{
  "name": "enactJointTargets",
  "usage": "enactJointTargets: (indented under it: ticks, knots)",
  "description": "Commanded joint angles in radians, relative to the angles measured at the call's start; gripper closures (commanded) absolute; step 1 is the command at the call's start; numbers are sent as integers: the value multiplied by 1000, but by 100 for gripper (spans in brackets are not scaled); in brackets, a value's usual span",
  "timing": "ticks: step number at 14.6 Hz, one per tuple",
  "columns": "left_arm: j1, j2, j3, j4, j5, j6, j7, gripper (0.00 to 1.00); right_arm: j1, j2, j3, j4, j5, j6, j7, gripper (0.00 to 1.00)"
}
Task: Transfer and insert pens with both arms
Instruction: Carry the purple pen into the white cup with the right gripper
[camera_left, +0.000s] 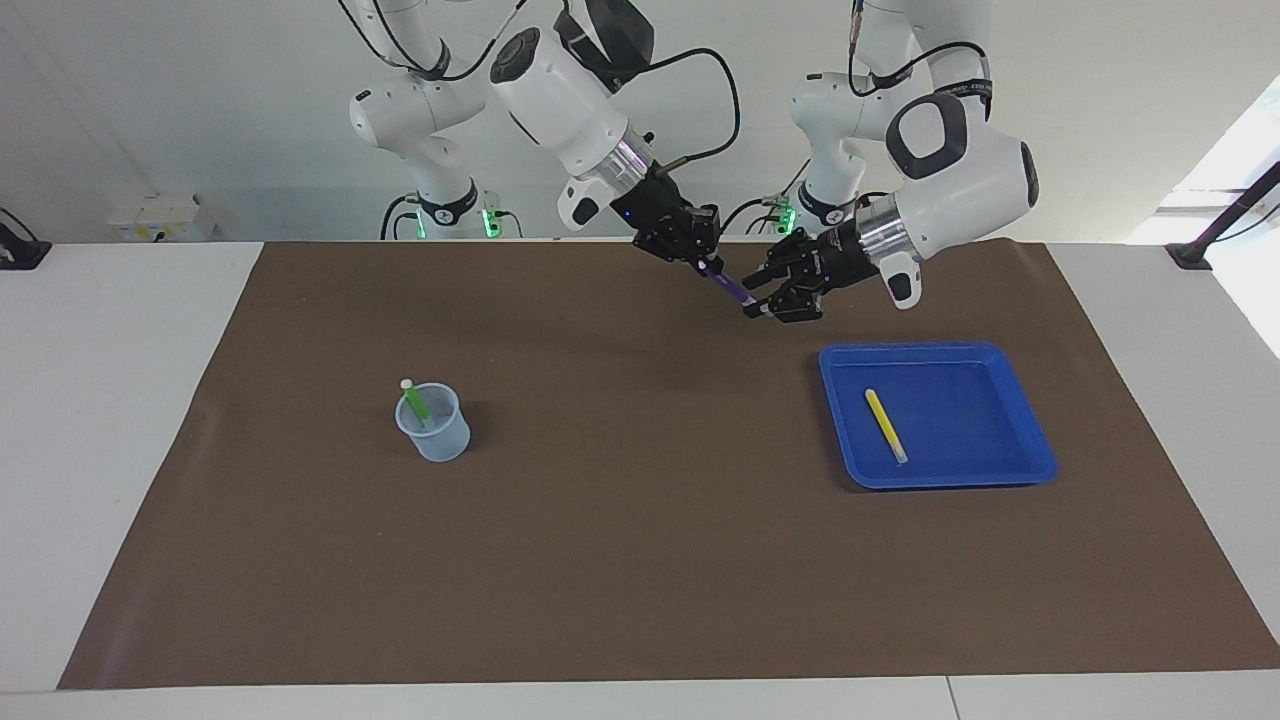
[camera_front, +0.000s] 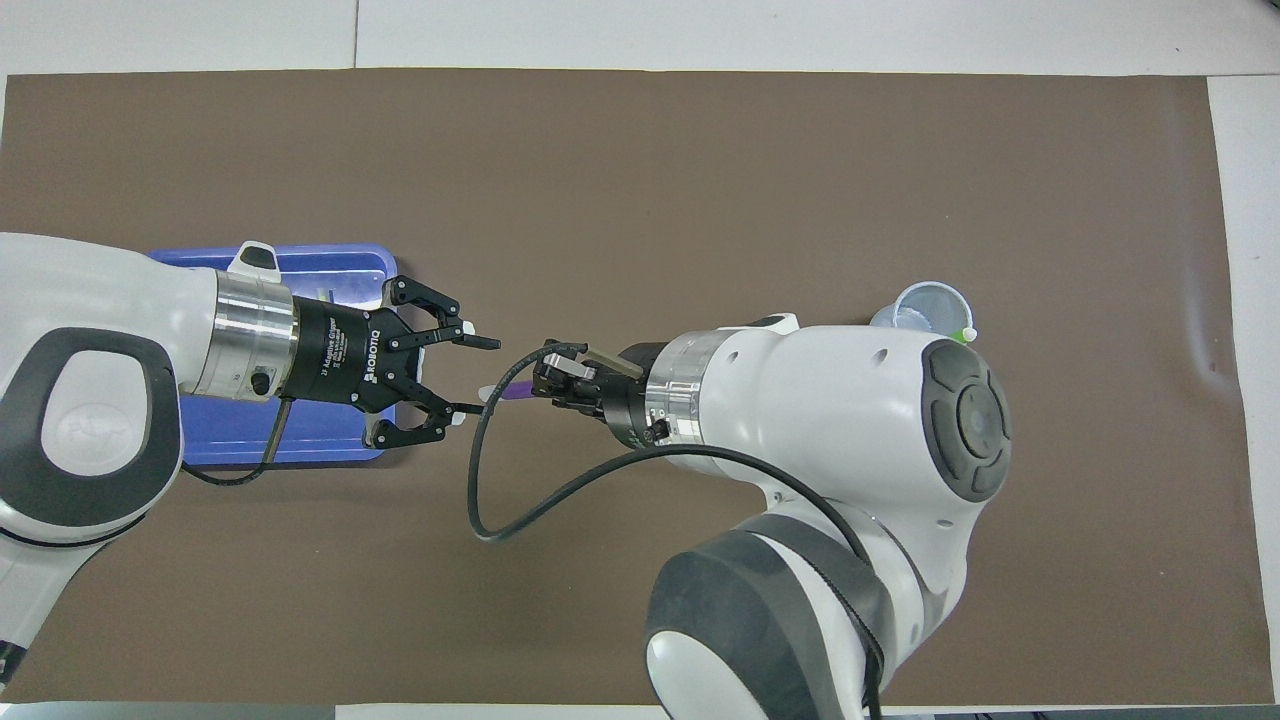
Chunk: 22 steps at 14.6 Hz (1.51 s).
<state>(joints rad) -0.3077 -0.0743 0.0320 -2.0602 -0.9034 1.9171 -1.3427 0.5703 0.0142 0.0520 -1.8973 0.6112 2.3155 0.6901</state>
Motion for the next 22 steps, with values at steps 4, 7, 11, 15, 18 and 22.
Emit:
enactJointTargets:
  ticks: [4, 7, 11, 15, 18, 22]
  knots:
    - [6, -28, 14, -18, -5, 19, 26, 0, -249, 62, -1, 236, -255, -438, -387, 100]
    - [38, -25, 16, -9, 46, 16, 146, 0, -386, 75, -1, 236, -347, -476, -663, 100]
    - [53, -24, 17, -9, 93, 11, 325, 0, -438, 78, -1, 213, -545, -482, -1001, 100]
    - [55, -18, 17, -11, 189, 8, 489, 0, -470, 67, -1, 156, -562, -455, -1037, 100]
    - [44, -15, 14, -6, 338, 10, 659, 0, -481, 53, -3, 90, -574, -400, -1093, 100]
    - [39, -2, 13, -5, 550, 13, 923, 0, -492, 36, -3, 18, -582, -332, -1104, 100]
